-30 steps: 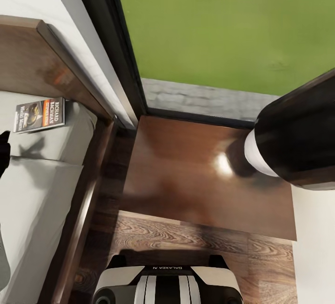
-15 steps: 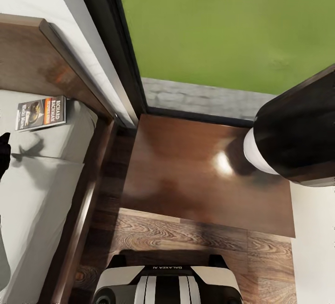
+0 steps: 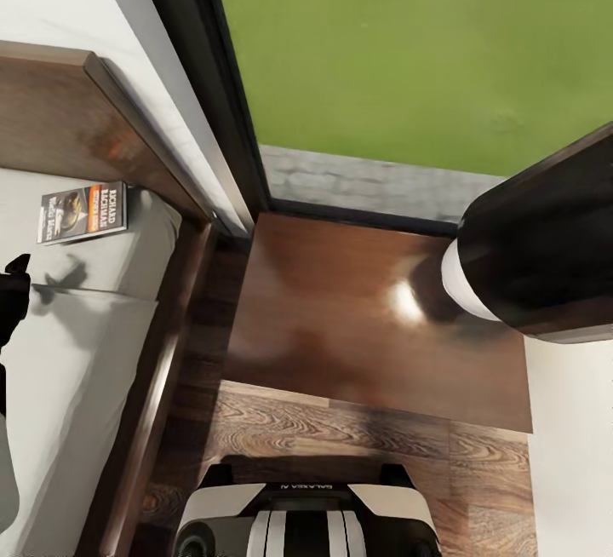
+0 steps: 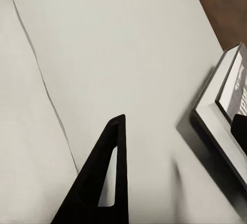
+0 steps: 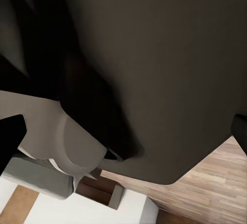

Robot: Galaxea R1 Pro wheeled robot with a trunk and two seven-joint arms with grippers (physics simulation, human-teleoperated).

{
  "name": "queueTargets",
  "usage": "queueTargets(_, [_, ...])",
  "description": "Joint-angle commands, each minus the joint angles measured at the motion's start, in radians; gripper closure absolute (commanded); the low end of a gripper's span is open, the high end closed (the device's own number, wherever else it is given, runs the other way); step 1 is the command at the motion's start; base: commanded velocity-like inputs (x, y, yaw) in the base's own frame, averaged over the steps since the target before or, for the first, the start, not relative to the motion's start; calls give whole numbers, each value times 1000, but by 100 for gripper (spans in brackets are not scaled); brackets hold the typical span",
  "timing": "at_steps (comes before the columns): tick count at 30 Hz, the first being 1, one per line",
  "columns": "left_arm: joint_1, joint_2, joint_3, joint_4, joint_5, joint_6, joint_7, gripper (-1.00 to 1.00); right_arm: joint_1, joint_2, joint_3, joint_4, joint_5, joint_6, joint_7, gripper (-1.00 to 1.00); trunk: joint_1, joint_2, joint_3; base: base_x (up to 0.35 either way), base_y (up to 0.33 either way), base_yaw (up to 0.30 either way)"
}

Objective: In the bedroom, move the book from the bed onto either nightstand, and place the two sandals side by side next to the bed.

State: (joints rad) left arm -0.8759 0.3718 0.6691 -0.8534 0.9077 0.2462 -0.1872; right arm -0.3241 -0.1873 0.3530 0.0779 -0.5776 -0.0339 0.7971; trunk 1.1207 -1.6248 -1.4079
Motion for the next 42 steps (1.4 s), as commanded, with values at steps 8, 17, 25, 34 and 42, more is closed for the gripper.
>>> queueTargets(8, [0, -1, 4, 6, 1, 11, 0, -100, -1, 0, 9, 3, -8, -3, 5, -100, 0, 0, 0, 0, 0, 0])
queueTargets(17, [-1, -10, 5, 7, -1, 2, 0, -100, -1, 1, 8, 3, -8, -3, 7, -100, -11, 21, 9, 0, 0, 0])
queueTargets(25, [-1, -10, 0, 5, 0, 1, 2, -100, -1, 0, 8, 3, -8, -3, 7, -100, -42, 77, 34, 0, 0, 0])
queueTargets(34, [-1, -11, -2, 5, 0, 1, 2, -100, -1, 0, 8, 3, -8, -3, 7, -100, -77, 140, 62, 0, 0, 0])
queueTargets(42, [-1, -14, -52, 6, 2, 1, 2, -100, -1, 0, 8, 3, -8, -3, 7, -100, -107, 196, 87, 0, 0, 0])
